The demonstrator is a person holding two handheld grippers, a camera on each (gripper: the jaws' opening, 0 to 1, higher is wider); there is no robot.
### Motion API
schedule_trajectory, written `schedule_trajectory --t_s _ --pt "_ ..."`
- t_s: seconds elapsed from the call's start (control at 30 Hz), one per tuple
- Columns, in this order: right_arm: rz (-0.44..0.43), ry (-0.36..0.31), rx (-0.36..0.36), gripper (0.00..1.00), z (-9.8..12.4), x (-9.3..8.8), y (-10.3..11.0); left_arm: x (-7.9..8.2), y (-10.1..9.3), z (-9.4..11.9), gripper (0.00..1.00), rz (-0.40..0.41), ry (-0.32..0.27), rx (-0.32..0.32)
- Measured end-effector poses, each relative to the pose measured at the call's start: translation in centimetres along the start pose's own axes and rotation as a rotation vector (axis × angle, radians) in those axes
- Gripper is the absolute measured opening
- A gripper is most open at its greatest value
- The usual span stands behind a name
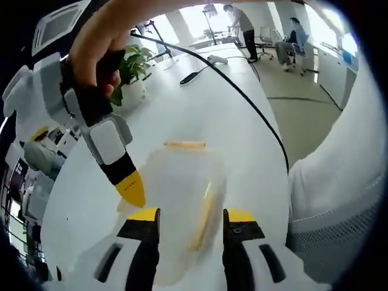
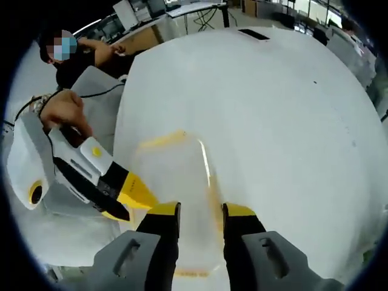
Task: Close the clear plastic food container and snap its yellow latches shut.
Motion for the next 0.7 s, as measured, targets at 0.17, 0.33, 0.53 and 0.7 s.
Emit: schedule_trajectory --t_s 0.17,0.33,0.53,0.7 --pt "0.085 -0.018 -0.070 0.29 0.4 -0.6 0.3 -0.4 1.2 0.9 0.49 0.017 0.027 -0.023" --pt "0.097 -0.057 -0.084 0.37 1.7 -1.2 0.9 -0.5 3.3 2.8 0.53 0.034 0.036 -0.045" --pt "0.111 -0.071 -0.096 0.48 2.9 -2.5 1.4 -1.0 6.6 4.0 0.50 -0.012 0.107 -0.019" --pt "0.148 -0.026 -0.138 0.57 3.3 -4.1 2.3 -1.9 9.6 4.4 0.50 0.014 0.138 -0.002"
Point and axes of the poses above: the point that each gripper's makers call its tool centre point, and the gripper's own axes: z roughly backward along the fingers, y roughly to its left, x roughly out of its top, the point moved 10 cm from there along z, roughly backward along the fingers, and after that the axes turned 4 degrees about y, right-handed, at the moved point
